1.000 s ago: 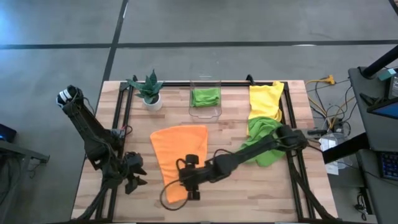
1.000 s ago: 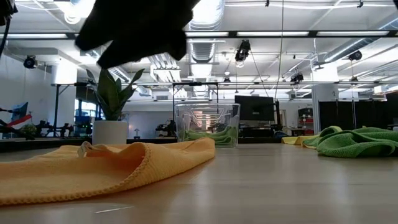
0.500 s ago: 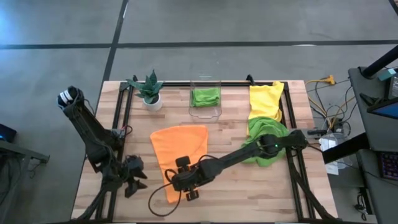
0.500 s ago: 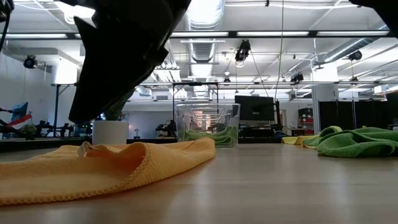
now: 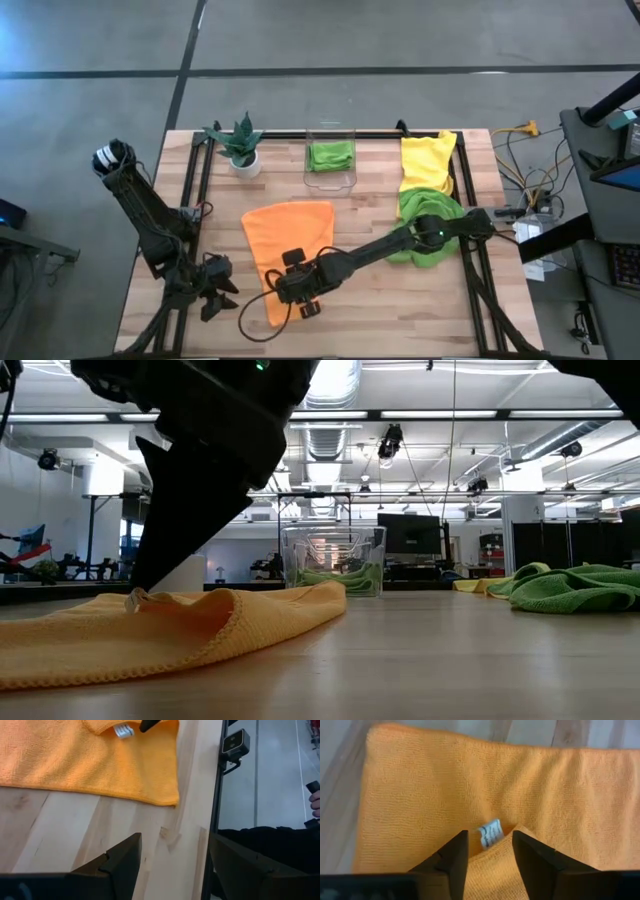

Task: Fold microfiber towels
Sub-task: Fold the orange towel

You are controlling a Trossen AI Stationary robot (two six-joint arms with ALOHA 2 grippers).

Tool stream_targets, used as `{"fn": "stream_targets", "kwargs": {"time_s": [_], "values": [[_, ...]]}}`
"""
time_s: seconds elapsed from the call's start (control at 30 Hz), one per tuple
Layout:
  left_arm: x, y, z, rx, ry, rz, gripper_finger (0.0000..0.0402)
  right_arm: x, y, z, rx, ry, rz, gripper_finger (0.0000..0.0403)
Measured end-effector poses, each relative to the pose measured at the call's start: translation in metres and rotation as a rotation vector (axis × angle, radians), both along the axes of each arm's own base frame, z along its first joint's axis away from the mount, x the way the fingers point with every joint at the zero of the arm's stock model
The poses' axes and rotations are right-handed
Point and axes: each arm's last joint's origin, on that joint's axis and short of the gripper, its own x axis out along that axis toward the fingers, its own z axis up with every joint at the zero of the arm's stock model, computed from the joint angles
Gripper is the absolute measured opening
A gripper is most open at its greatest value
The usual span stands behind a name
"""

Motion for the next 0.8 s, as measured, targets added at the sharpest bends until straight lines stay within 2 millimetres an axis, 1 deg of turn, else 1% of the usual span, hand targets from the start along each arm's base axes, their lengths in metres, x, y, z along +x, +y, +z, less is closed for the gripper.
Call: {"fn": "stream_targets", "kwargs": {"time_s": [0.23,0.37,0.5,0.7,0.8], "values": [[0.001,-0.001,-0.001,-0.007,-0.004,0.0,0.0219,0.001,-0.006,-0.004,0.021,0.016,0.011,0.0078],[0.001,-0.001,-0.001,-0.006,-0.004,0.001,0.0219,0.001,-0.005,-0.004,0.041,0.02,0.024,0.0061],[0.001,-0.002,-0.001,-0.012,-0.007,0.002,0.0219,0.001,-0.004,-0.004,0.068,0.026,0.037,0.007],[0.001,-0.002,-0.001,-0.012,-0.007,0.002,0.0219,0.002,-0.005,-0.006,0.088,0.031,-0.001,0.0113],[0.001,-0.002,-0.001,-0.014,-0.008,0.003,0.0219,0.003,-0.005,-0.012,0.086,0.032,0.001,0.013]]}}
